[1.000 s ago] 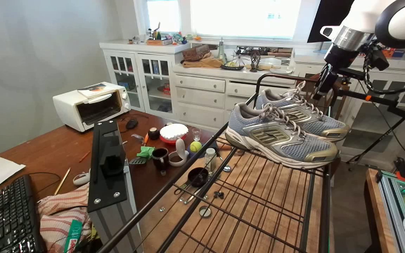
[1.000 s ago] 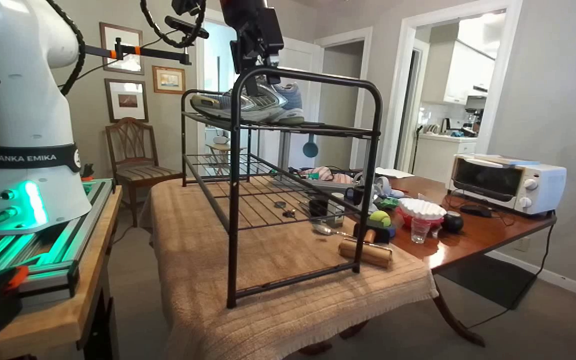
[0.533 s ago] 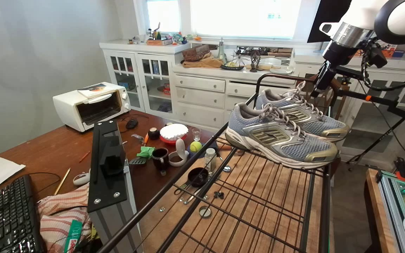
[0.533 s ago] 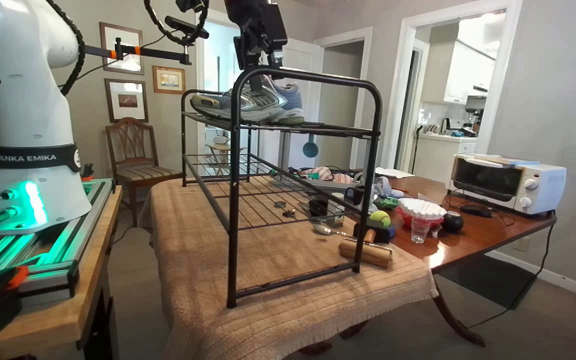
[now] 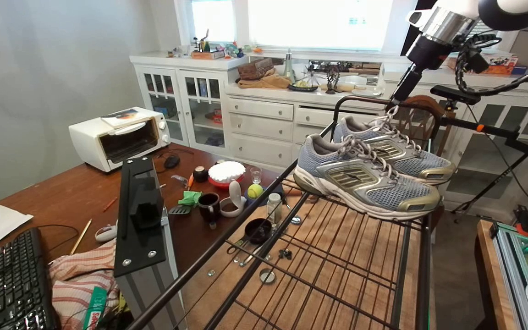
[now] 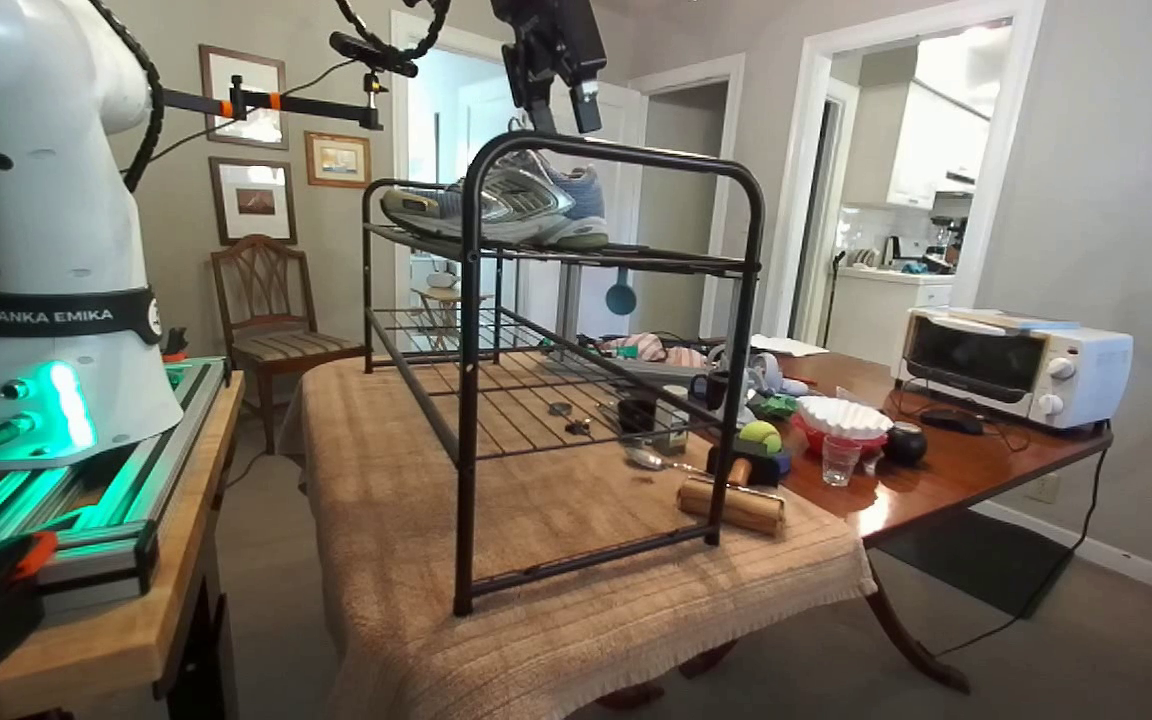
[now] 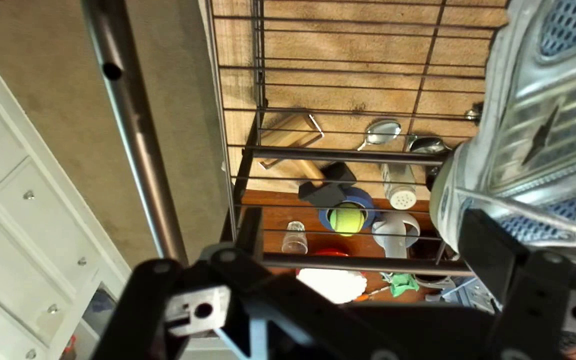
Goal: Move the shoe on the stand
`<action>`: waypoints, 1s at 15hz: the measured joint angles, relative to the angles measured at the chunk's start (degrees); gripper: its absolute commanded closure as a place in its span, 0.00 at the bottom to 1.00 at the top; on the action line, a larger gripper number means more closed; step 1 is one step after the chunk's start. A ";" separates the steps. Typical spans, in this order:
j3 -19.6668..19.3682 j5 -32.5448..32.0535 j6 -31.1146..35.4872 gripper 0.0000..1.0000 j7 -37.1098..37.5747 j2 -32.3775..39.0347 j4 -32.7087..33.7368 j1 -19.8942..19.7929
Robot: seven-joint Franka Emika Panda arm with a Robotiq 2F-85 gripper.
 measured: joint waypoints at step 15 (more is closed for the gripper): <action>2.33 11.26 1.76 0.00 1.49 10.06 5.49 5.05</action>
